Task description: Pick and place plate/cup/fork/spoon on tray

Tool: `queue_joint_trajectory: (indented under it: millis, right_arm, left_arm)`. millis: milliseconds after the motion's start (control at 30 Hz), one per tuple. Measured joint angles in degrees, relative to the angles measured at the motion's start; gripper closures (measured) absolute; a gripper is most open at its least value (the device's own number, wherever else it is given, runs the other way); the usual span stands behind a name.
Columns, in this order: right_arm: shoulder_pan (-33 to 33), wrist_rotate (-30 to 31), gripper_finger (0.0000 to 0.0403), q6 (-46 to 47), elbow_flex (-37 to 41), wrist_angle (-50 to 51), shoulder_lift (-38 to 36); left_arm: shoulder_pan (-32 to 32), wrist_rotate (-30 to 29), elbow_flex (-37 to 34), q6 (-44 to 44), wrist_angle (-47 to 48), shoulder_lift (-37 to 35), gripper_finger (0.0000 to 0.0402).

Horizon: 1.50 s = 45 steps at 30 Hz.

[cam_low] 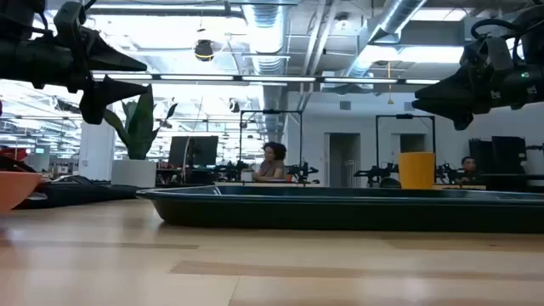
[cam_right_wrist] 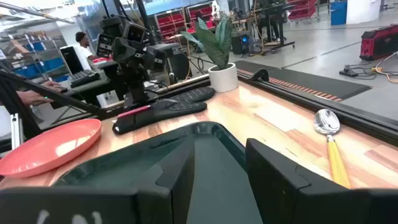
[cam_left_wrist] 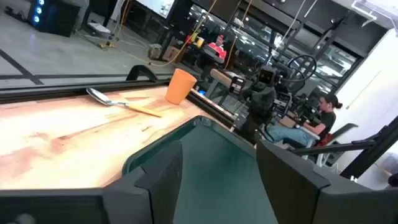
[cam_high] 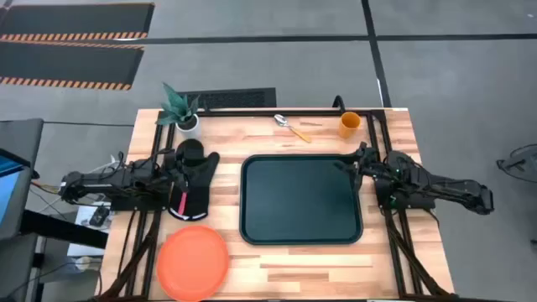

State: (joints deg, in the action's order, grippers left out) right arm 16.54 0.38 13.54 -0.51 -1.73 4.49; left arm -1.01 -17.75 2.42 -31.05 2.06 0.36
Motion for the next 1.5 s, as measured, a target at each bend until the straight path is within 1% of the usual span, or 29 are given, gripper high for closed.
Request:
queue_joint_trajectory:
  millis: [1267, 1500]
  right_arm:
    - [0.0, 0.0, 0.0235, 0.0, 0.0, 0.0, 0.0]
    - [0.0, 0.0, 0.0235, 0.0, 0.0, 0.0, 0.0]
  left_arm:
    - [0.0, -0.3, 0.0, 0.0, -0.1, 0.0, 0.0210]
    - [0.0, -0.5, 0.0, -4.3, -0.1, 0.0, 0.0210]
